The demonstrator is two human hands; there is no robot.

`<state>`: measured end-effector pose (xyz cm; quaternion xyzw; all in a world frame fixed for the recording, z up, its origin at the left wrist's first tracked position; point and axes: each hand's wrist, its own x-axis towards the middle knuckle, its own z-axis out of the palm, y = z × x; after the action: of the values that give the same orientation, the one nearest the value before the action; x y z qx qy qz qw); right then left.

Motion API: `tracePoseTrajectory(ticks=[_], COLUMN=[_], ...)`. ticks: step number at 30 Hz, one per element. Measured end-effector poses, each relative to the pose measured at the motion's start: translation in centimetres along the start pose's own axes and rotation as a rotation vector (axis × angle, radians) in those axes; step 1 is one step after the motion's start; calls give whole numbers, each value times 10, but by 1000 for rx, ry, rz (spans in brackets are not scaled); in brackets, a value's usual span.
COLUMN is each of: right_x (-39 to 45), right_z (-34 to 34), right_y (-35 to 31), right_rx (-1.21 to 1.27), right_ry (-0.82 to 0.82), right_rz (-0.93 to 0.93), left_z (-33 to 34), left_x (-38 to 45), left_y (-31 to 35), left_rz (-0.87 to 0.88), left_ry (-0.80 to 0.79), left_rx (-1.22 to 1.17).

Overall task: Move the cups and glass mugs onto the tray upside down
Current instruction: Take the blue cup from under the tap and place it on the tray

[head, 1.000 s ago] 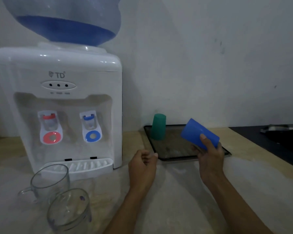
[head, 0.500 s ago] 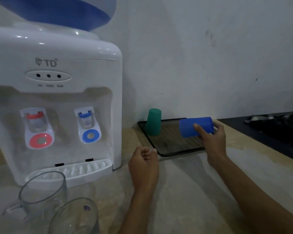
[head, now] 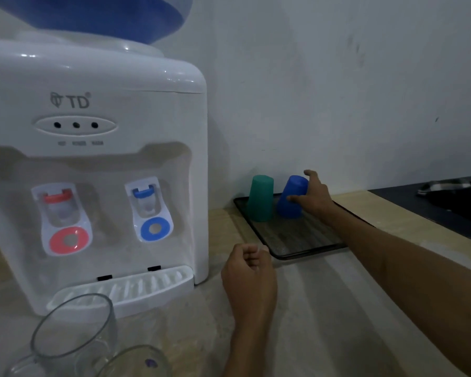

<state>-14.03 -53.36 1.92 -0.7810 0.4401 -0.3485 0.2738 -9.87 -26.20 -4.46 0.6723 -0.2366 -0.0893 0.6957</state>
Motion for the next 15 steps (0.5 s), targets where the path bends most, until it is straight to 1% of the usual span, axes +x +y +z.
tracePoseTrajectory(ticks=[3, 12, 15], right_x=[9, 12, 4], right_z=[10, 18, 17], right_y=[3, 9, 7], right_rx=[-51, -104, -73], right_ry=[-19, -12, 36], right_rz=[-3, -19, 0], left_z=[2, 5, 4], left_x=[1, 0, 0], left_y=[-1, -1, 0], left_rz=[2, 19, 20], left_ry=[8, 1, -1], left_rx=[14, 56, 57])
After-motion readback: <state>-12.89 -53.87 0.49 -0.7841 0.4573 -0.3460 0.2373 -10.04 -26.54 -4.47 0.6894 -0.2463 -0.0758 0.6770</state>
